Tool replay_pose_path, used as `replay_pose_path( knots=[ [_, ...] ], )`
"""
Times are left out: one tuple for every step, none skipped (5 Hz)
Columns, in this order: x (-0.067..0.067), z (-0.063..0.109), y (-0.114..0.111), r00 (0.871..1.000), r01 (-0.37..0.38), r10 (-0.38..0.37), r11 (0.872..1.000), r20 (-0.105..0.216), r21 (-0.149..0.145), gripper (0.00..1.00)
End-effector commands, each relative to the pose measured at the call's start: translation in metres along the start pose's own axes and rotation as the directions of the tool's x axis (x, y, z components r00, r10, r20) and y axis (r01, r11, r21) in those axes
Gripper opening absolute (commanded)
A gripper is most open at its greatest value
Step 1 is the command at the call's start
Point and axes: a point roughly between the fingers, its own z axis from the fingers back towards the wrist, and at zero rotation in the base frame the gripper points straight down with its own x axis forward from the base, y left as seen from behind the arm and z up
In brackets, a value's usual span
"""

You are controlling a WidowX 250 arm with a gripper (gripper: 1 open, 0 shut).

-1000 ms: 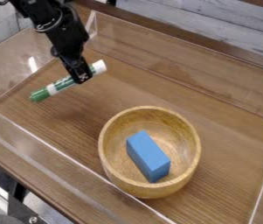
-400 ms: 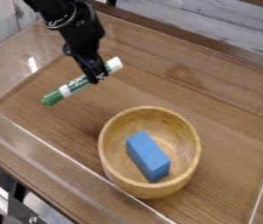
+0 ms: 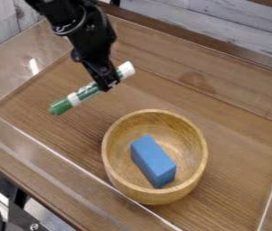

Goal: Put the green marker in the brown bowl

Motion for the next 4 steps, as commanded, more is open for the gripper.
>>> replay_pose_path(
  knots=[
    [0.011, 0.011, -0.009, 0.999, 0.009, -0.010, 0.999, 0.038, 0.031, 0.00],
    [0.017, 0.011, -0.025, 0.999, 0.005, -0.006, 1.000, 0.047, 0.023, 0.00],
    [0.021, 0.010, -0.038, 0.999, 0.005, -0.006, 1.000, 0.052, 0.015, 0.00],
    [0.026, 0.007, -0.047, 0.999, 0.000, -0.001, 1.000, 0.054, 0.012, 0.00]
  ],
)
